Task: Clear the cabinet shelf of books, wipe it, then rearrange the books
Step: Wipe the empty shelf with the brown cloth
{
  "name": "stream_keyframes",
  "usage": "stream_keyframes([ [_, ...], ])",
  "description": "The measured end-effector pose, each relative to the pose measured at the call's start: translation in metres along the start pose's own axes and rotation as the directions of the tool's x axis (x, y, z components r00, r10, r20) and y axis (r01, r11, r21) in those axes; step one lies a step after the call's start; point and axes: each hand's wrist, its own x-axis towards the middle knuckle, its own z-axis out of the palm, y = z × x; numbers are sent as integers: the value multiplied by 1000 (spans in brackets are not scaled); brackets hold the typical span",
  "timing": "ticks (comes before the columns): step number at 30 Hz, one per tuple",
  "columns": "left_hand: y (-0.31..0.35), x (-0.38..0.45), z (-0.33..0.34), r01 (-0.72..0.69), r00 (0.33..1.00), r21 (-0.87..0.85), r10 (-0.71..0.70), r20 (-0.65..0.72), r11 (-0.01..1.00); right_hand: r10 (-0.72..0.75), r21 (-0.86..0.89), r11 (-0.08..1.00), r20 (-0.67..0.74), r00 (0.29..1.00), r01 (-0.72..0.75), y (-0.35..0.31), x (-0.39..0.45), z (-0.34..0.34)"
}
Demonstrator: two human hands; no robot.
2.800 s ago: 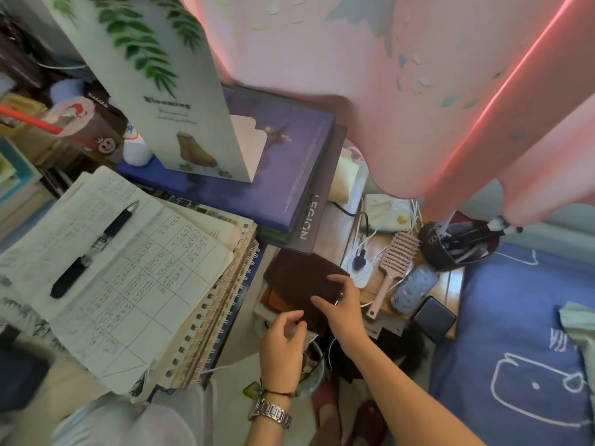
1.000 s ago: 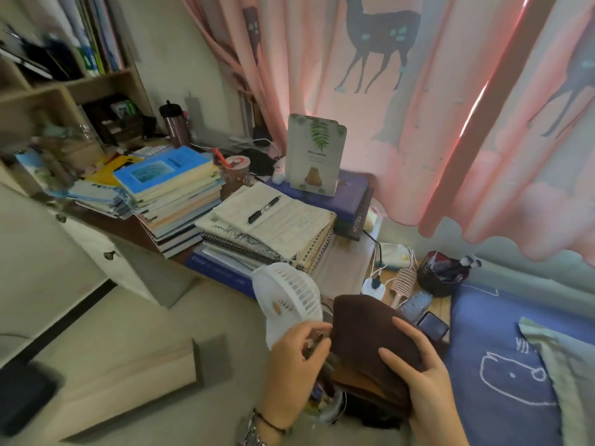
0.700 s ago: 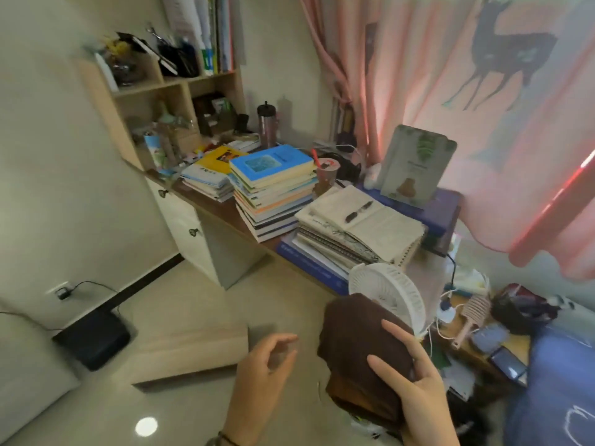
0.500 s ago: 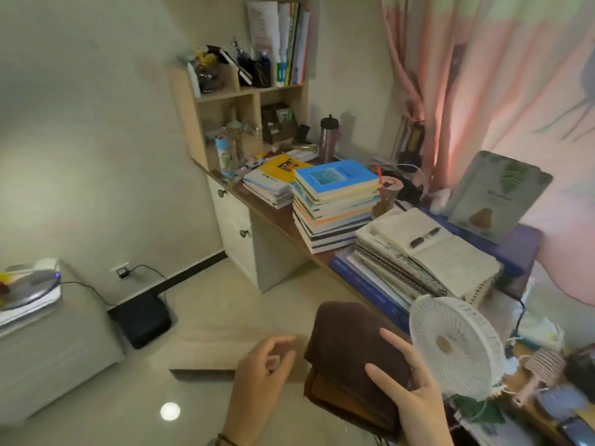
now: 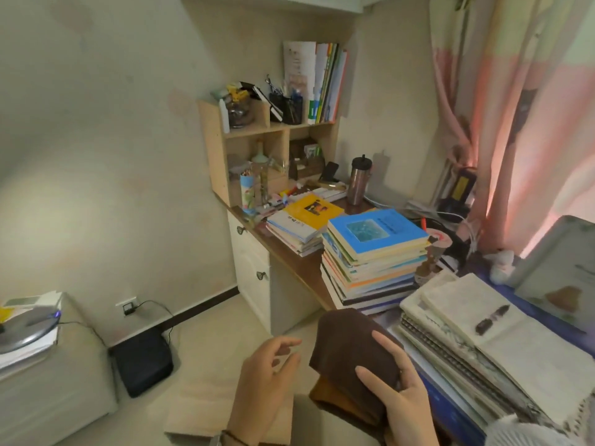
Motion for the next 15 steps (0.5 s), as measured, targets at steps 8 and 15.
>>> stream_keyframes([
  [8, 51, 159, 4, -69, 997, 19, 69, 36, 997, -88, -3, 996, -17, 996, 87, -50, 132, 31],
  [15, 89, 257, 13, -102, 993, -59, 105, 49, 993, -128, -49, 991, 2, 992, 128, -100, 211, 47],
])
